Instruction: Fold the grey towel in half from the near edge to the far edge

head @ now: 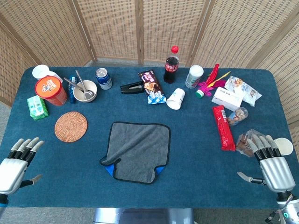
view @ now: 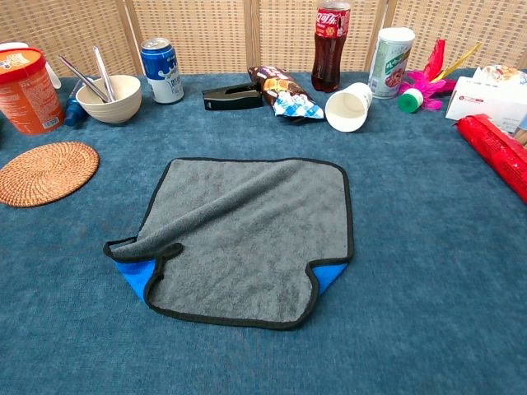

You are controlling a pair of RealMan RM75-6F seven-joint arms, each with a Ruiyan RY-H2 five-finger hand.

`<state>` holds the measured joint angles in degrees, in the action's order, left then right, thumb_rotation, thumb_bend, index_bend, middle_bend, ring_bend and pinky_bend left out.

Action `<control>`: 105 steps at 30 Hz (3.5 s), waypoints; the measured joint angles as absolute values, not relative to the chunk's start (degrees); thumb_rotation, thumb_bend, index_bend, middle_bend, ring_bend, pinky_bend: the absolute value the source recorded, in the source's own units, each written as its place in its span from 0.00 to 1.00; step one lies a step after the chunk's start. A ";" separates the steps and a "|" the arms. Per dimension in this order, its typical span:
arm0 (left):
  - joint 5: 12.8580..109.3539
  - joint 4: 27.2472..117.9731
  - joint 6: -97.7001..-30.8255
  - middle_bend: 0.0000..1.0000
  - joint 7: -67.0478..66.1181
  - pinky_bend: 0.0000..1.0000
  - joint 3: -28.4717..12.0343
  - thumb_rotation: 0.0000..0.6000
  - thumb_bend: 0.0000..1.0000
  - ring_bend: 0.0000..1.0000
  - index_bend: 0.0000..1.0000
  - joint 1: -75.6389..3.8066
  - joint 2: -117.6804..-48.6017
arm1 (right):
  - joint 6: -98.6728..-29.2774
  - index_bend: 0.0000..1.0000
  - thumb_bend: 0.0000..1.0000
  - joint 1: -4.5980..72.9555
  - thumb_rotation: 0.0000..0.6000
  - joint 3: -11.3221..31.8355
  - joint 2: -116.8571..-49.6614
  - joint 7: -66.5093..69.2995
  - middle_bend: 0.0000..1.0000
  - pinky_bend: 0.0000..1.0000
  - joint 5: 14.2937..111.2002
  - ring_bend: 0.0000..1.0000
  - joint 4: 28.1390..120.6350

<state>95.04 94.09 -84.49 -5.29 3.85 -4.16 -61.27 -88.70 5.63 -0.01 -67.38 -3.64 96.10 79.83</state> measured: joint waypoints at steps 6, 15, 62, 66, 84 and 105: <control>94.73 93.68 -84.63 0.00 -5.15 0.00 4.04 1.00 0.20 0.00 0.02 -3.82 -61.27 | -88.01 0.00 0.00 6.11 0.42 -0.15 -67.69 -3.81 0.00 0.00 96.44 0.00 80.03; 94.25 93.17 -85.15 0.00 -4.77 0.00 4.59 1.00 0.20 0.00 0.02 -2.87 -61.31 | -87.49 0.04 0.00 7.42 0.65 -1.03 -68.19 -3.58 0.00 0.00 99.61 0.00 81.32; 92.76 93.85 -87.52 0.00 -4.81 0.00 4.37 1.00 0.20 0.00 0.02 -0.48 -60.57 | -66.85 0.13 0.00 30.13 1.00 -6.21 -71.63 -1.08 0.00 0.00 116.32 0.00 82.72; 92.71 93.82 -88.06 0.00 -4.64 0.00 4.49 1.00 0.20 0.00 0.02 0.01 -60.43 | -65.83 0.14 0.00 31.68 1.00 -6.60 -73.02 -0.64 0.00 0.00 117.04 0.00 81.88; 92.72 93.12 -88.95 0.00 -3.80 0.00 4.73 1.00 0.20 0.00 0.02 1.23 -60.34 | -62.02 0.15 0.00 36.58 1.00 -6.69 -79.48 -1.98 0.00 0.00 116.91 0.00 81.43; 92.27 94.05 -88.77 0.00 -5.00 0.00 4.57 1.00 0.20 0.00 0.02 1.70 -60.59 | -61.22 0.17 0.00 41.31 1.00 -6.44 -86.82 -1.04 0.00 0.00 115.28 0.00 75.92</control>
<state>92.27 94.05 -88.77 -5.00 4.57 1.70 -60.59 -61.22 41.31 -6.44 -86.82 -1.04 115.28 75.92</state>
